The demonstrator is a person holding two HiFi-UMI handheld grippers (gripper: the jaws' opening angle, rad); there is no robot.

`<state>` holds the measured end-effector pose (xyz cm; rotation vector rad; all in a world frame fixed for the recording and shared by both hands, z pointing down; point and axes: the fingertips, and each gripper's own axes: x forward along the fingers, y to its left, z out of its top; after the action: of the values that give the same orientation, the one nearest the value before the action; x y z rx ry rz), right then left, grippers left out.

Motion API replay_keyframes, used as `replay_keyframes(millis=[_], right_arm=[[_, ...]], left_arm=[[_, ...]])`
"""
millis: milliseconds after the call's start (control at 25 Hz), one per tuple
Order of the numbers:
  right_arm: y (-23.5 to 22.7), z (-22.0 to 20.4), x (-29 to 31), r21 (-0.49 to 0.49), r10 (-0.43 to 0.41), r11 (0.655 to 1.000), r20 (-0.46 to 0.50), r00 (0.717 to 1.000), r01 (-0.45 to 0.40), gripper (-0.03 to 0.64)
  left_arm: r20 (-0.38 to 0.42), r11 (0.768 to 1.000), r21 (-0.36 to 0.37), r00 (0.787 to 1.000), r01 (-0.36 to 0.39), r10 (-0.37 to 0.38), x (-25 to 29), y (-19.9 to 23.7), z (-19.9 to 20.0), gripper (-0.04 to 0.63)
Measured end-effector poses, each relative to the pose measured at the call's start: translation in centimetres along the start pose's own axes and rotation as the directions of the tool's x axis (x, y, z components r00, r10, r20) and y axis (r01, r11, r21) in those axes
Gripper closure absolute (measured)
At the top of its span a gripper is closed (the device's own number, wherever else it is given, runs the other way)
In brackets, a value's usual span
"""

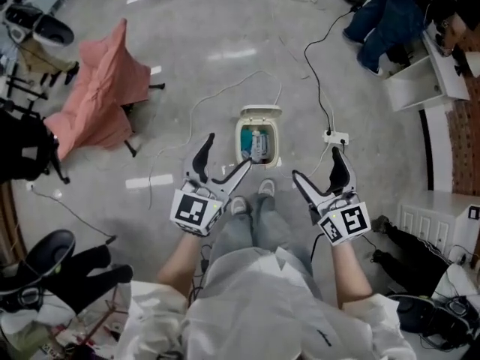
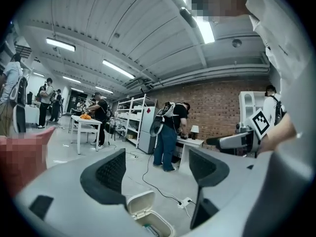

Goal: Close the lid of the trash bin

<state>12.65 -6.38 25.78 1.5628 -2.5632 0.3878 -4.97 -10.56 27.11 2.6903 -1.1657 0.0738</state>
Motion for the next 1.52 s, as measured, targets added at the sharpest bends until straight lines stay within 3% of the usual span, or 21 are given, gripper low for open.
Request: replay_keyframes(millis=[600, 800, 1160, 1520], right_arm=[[-11.0, -12.7, 13.0, 0.039, 0.138, 0.990, -0.148, 0.979, -0.134, 0.126], [-13.4, -18.6, 16.6, 0.032, 0.115, 0.993, -0.182, 0.977, -0.111, 0.135], [-15.7, -27.0, 21.3, 0.012, 0.069, 0.998, -0.181, 0.981, -0.068, 0.209], [-17.6, -33.2, 25.3, -0.036, 0.041, 0.998, -0.214, 0.976, -0.050, 0.240]], left_arm=[[-0.148, 0.987, 0.047, 0.976, -0.154, 0.160, 12.4, 7.1, -13.5, 0.189], [-0.164, 0.987, 0.007, 0.973, -0.162, 0.161, 15.3, 9.7, -19.5, 0.241], [-0.229, 0.990, 0.039, 0.963, -0.133, 0.138, 18.4, 13.2, -30.1, 0.293], [-0.230, 0.988, 0.042, 0.960, -0.151, 0.157, 21.1, 15.6, -36.6, 0.345]])
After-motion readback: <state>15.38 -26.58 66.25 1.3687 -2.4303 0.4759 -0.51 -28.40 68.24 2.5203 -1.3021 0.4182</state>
